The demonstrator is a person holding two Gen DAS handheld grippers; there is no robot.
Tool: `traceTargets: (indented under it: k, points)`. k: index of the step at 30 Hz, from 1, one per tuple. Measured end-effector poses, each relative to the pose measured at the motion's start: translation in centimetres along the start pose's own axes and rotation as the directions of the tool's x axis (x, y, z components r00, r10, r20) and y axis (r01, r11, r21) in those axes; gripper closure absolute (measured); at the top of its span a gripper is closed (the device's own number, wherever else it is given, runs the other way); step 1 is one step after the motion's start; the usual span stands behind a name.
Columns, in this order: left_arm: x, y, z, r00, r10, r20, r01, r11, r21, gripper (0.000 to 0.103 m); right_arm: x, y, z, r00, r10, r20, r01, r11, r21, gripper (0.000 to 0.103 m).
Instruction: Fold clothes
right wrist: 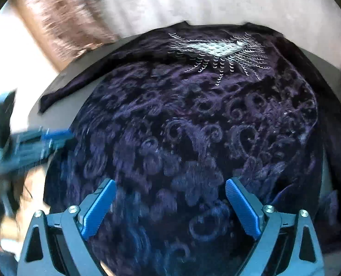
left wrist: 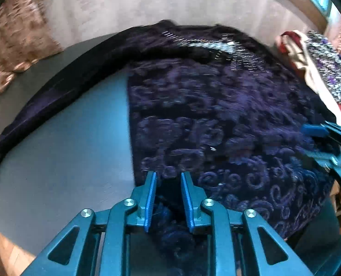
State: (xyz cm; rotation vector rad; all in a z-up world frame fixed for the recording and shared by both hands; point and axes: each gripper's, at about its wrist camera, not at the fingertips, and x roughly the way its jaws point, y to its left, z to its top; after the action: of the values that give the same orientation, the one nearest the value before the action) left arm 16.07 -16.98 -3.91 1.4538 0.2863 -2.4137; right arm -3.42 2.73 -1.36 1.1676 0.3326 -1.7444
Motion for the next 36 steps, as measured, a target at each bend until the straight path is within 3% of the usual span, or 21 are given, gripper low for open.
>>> traceTargets:
  k: [2, 5, 8, 9, 14, 16, 19, 22, 26, 27, 29, 30, 31, 34, 36]
  points:
    - [-0.5, 1.2, -0.7, 0.998, 0.06, -0.02, -0.06, 0.998, 0.001, 0.081, -0.2, 1.8, -1.2, 0.998, 0.066, 0.007, -0.066, 0.998, -0.021, 0.002]
    - [-1.6, 2.6, -0.8, 0.997, 0.077, -0.019, -0.078, 0.994, -0.072, 0.081, -0.3, 3.1, -1.6, 0.991, 0.132, 0.005, -0.132, 0.991, -0.031, 0.001]
    - [-3.8, 3.0, -0.3, 0.997, 0.051, 0.064, -0.04, 0.985, -0.169, 0.079, -2.5, 1.4, -1.5, 0.976, 0.214, 0.05, -0.216, 0.975, 0.047, 0.009]
    - [-4.5, 3.0, -0.2, 0.995, 0.031, 0.097, -0.012, 0.981, -0.195, 0.078, -3.9, 0.3, -1.9, 0.975, 0.202, 0.088, -0.209, 0.975, 0.072, 0.01]
    - [-4.8, 0.1, 1.9, 0.982, -0.077, 0.173, 0.112, 0.972, -0.205, 0.077, -10.3, -7.7, -4.6, 0.978, -0.022, 0.206, -0.033, 0.966, 0.258, 0.013]
    - [-4.5, -2.1, 2.4, 0.978, -0.128, 0.167, 0.153, 0.977, -0.149, 0.076, -12.5, -11.5, -7.0, 0.967, -0.155, 0.202, 0.072, 0.928, 0.366, 0.024]
    - [-3.5, -5.8, 2.7, 0.974, -0.183, 0.134, 0.192, 0.98, -0.058, 0.075, -14.5, -15.4, -9.7, 0.935, -0.312, 0.166, 0.204, 0.86, 0.467, 0.029]
    - [-1.7, -9.1, 2.8, 0.97, -0.229, 0.083, 0.231, 0.973, -0.011, 0.074, -14.5, -17.2, -10.7, 0.92, -0.361, 0.152, 0.24, 0.826, 0.51, 0.03]
    - [-0.4, -11.8, 2.7, 0.972, -0.234, 0.033, 0.232, 0.972, 0.039, 0.074, -11.4, -17.8, -9.6, 0.918, -0.383, 0.1, 0.292, 0.825, 0.483, 0.03]
    - [-0.2, -11.8, 2.5, 0.972, -0.234, 0.028, 0.233, 0.972, 0.037, 0.074, -10.4, -17.0, -9.2, 0.899, -0.431, 0.079, 0.362, 0.832, 0.421, 0.031]
    - [0.2, -11.9, 1.9, 0.972, -0.234, 0.017, 0.233, 0.972, 0.032, 0.074, -9.1, -15.2, -8.6, 0.867, -0.495, 0.058, 0.455, 0.833, 0.314, 0.048]
    - [0.4, -11.9, 1.6, 0.972, -0.234, 0.012, 0.233, 0.972, 0.029, 0.073, -9.0, -14.6, -8.3, 0.871, -0.487, 0.066, 0.451, 0.845, 0.287, 0.072]
    - [0.5, -11.9, 1.4, 0.972, -0.235, 0.007, 0.234, 0.972, 0.026, 0.073, -8.9, -14.1, -7.9, 0.872, -0.486, 0.057, 0.457, 0.85, 0.262, 0.084]
    - [0.4, -11.1, 1.8, 0.966, -0.258, -0.002, 0.258, 0.966, -0.002, 0.073, -8.8, -12.6, -6.3, 0.826, -0.563, 0.029, 0.559, 0.824, 0.099, 0.085]
    - [0.3, -10.8, 1.8, 0.964, -0.266, -0.003, 0.266, 0.964, -0.009, 0.073, -12.1, -13.3, -4.1, 0.74, -0.667, 0.089, 0.663, 0.745, 0.077, 0.085]
